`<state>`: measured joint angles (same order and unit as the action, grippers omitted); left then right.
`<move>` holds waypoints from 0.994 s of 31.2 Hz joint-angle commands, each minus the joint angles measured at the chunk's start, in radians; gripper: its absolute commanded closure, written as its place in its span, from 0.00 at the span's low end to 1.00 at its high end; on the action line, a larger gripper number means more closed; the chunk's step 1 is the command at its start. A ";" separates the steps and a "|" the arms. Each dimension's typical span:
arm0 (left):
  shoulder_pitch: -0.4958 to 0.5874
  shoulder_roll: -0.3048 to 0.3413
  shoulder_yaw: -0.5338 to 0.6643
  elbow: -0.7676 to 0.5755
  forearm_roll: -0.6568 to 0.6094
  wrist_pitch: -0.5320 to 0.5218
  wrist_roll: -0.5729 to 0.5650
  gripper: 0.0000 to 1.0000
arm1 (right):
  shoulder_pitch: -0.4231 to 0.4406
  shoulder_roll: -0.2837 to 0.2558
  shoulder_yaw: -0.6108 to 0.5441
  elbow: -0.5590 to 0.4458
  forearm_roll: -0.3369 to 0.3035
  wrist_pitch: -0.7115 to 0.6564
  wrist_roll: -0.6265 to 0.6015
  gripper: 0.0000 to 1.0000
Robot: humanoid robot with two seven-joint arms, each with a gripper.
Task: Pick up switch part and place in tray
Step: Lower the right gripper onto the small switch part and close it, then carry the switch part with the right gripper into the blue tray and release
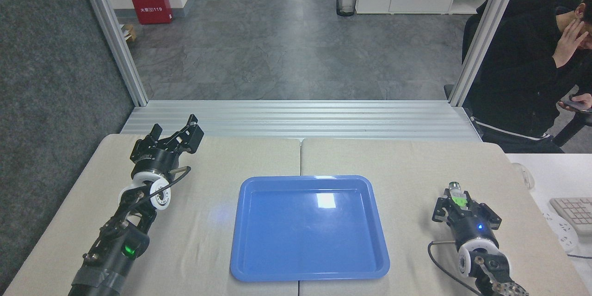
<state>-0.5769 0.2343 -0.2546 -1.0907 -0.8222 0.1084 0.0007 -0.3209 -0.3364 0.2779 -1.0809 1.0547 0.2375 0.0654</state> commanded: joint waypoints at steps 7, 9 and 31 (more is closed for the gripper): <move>0.000 0.000 0.000 0.000 0.000 0.001 0.001 0.00 | -0.057 0.201 0.292 -0.485 0.139 0.022 0.155 1.00; 0.000 0.000 0.000 0.000 0.000 0.001 0.001 0.00 | -0.038 0.264 0.311 -0.493 0.140 0.023 0.160 1.00; -0.001 0.000 0.000 0.000 0.000 -0.001 0.001 0.00 | 0.140 0.220 0.307 -0.198 0.189 0.029 0.157 0.96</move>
<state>-0.5768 0.2345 -0.2546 -1.0905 -0.8222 0.1080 0.0005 -0.2000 -0.1261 0.5681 -1.3669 1.2327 0.2663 0.2319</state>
